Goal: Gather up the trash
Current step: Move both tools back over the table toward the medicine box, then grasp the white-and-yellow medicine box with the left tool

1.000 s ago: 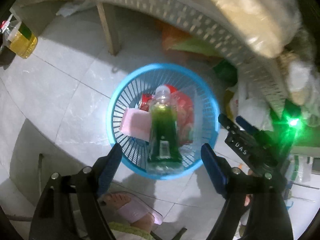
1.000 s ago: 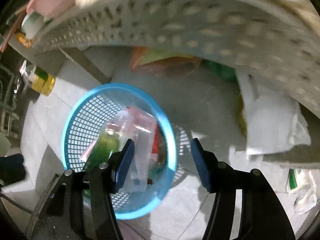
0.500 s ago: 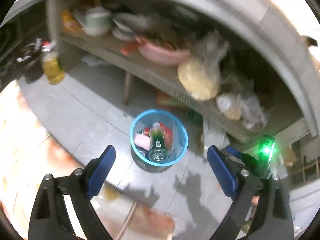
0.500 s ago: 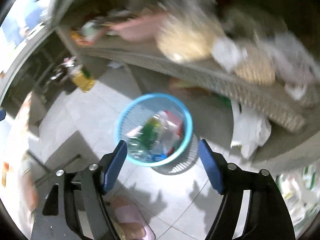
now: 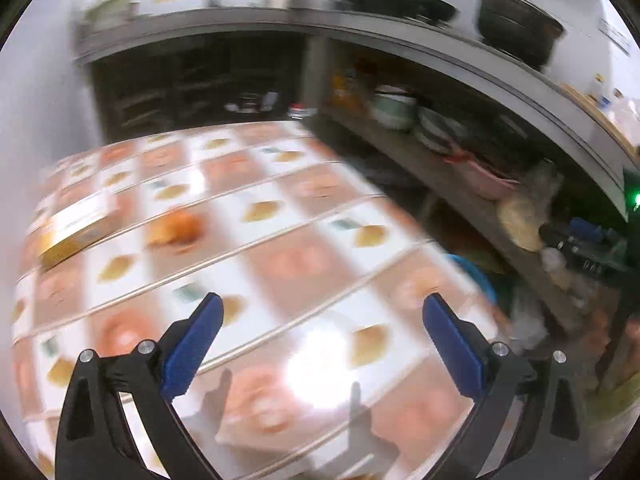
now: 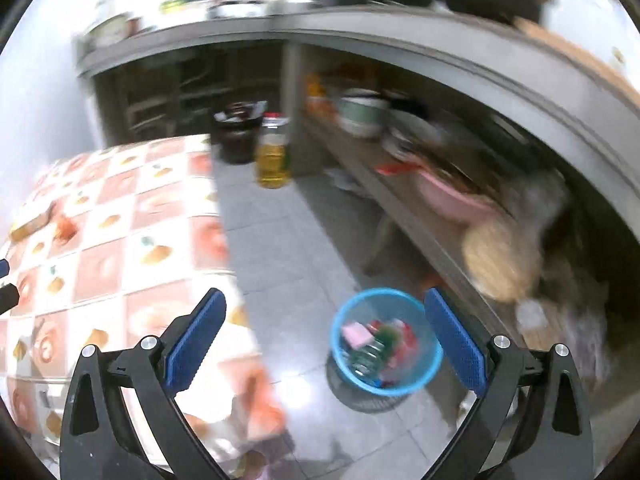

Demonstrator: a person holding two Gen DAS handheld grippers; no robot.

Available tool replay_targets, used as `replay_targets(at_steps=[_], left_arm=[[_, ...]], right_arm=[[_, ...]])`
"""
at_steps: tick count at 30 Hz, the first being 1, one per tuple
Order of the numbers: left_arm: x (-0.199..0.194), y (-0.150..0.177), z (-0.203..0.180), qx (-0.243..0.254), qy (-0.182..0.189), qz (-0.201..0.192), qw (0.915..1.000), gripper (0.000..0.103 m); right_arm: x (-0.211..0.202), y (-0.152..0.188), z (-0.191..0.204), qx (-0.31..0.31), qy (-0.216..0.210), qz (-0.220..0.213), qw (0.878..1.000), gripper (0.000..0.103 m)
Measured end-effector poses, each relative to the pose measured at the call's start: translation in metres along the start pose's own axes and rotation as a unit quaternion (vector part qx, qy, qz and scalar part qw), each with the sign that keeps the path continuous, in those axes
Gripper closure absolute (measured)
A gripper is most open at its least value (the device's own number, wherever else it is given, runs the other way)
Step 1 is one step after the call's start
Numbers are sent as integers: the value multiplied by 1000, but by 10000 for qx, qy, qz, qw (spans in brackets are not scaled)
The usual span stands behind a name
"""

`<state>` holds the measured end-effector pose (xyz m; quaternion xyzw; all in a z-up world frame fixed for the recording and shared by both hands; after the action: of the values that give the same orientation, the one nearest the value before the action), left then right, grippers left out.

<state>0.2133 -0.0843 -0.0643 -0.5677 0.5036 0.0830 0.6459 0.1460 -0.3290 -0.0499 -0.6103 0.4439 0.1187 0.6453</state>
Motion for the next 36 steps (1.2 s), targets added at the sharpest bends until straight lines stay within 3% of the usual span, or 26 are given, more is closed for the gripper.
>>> replay_targets(at_steps=[3,7,12,19,24,27,31,36], left_arm=[[-19,15,56,-430,-397,-238,9980,5],[-35,23,114,-853,-715,-498,9925,5],[-51,17,176,-1182,-1029,-857,9839,5],[-38,-44,254,-1774,-1365,-974,9698,6],[5,-97,305,-1810,-1760,-657,9654,6],[44,-111,329,-1826,-1729,-69,9678,17],[88,-108,351,-1801,-1740,678,9658,38],[125,-84,359,-1952,-1361,1419,9609,43]], right_arm=[[2,-20,46,-554,-178,-101,9983,8],[-4,-43,111,-885,-1209,-266,9884,8],[0,-54,189,-1011,-2470,15,9637,8],[11,-59,275,-1122,-3321,478,9353,8],[34,-67,313,-993,-3738,944,9173,24],[50,-65,334,-1059,-3890,1251,9065,33],[62,-63,361,-1334,-3969,1366,8978,38],[71,-56,385,-1691,-3992,1480,8889,51]])
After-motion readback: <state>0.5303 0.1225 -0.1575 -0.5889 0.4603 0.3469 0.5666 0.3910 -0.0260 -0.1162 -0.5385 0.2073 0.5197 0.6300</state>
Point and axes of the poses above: each gripper's, at about its wrist camera, not at the fingertips, and x roughly the way its jaws point, z to its left, y to its underside, the point moved 10 cm from there along x, roughly the way its jaws point, and after that the axes turned 3 degrees about z, right-handed, at the moved point
